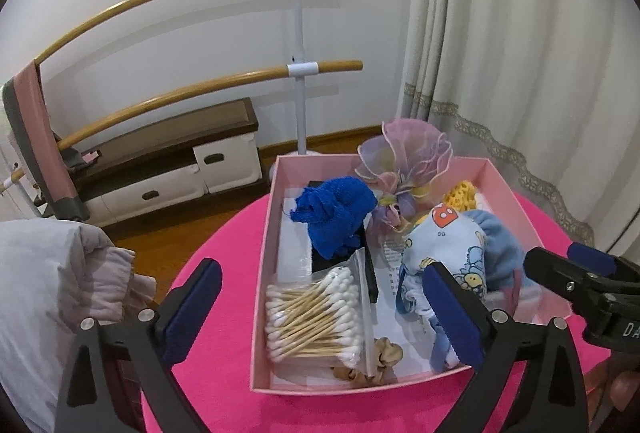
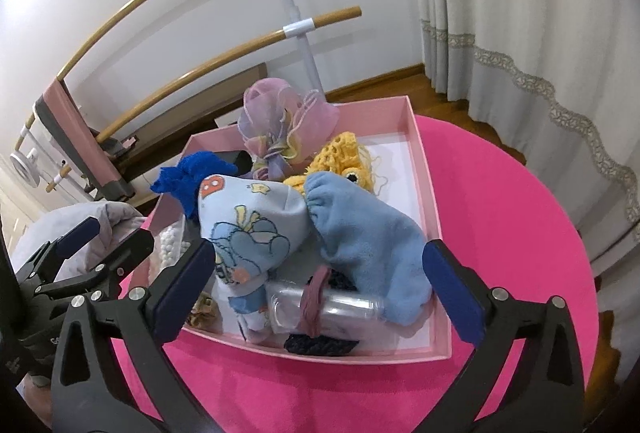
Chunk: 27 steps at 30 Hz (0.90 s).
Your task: Organize soft objects
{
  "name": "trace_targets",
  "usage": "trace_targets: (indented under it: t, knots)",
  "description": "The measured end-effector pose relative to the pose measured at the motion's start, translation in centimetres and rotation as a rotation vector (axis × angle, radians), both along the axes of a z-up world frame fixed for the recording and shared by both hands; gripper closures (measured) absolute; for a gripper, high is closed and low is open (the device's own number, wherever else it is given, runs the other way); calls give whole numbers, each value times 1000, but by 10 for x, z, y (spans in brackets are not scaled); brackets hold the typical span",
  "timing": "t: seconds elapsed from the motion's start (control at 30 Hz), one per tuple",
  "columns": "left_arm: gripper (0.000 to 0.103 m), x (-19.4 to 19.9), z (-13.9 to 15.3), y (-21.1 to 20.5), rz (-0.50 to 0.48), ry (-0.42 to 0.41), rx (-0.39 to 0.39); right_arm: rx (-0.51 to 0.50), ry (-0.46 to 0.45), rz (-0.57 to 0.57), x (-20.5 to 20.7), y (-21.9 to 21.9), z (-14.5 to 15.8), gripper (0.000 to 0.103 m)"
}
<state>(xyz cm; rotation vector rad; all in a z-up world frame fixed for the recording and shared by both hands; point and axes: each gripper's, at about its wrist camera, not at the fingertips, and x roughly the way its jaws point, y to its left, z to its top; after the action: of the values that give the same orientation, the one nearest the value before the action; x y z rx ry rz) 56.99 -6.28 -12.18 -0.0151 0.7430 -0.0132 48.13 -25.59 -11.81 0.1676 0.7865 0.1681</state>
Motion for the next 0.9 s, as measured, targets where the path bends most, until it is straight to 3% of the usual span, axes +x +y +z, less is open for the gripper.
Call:
trace_targets:
  t: [0.37,0.9]
  knots:
    - [1,-89,39,15,26,-100,19,-28,-140,-49,-70,7,42,0]
    - [0,-283,90,20,44,-259,33,-92,-362,-74,-248,29,93,0]
